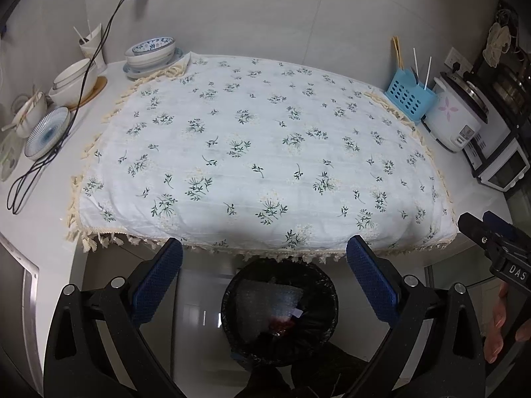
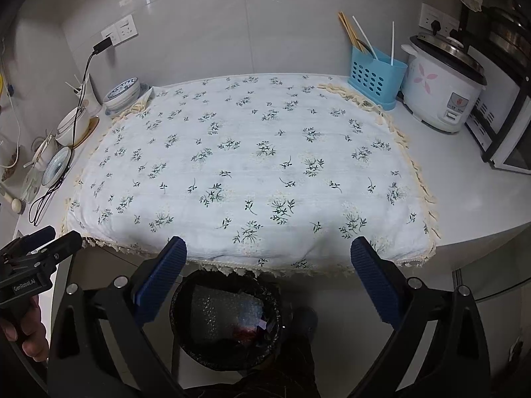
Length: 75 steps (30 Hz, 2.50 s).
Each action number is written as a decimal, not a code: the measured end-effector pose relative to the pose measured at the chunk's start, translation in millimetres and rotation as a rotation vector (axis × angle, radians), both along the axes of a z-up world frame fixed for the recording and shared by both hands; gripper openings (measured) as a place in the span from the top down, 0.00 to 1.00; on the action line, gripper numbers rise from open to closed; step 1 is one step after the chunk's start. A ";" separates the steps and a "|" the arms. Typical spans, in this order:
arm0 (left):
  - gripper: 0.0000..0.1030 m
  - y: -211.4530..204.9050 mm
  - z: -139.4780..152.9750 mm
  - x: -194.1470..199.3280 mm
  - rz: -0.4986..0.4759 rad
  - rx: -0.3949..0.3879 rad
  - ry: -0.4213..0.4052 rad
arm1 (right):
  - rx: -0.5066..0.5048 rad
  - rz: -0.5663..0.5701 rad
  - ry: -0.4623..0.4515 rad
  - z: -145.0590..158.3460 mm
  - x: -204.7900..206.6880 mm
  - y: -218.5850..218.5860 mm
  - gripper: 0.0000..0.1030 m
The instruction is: Collect trash
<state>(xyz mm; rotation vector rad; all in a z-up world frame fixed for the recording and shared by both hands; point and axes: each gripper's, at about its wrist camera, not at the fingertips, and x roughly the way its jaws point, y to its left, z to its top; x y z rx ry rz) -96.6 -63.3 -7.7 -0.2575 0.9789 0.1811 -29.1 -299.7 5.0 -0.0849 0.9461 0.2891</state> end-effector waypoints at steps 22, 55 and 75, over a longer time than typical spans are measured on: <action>0.06 4.0 0.5 7.0 -0.011 0.005 0.005 | -0.003 0.000 0.015 -2.8 3.9 3.3 0.08; 0.06 9.3 -4.6 7.0 -0.036 0.051 0.031 | 0.003 0.003 0.023 -2.6 2.6 8.3 0.08; 0.06 17.9 -5.4 9.6 -0.028 0.013 0.025 | 0.001 0.006 0.024 -3.5 3.3 11.7 0.08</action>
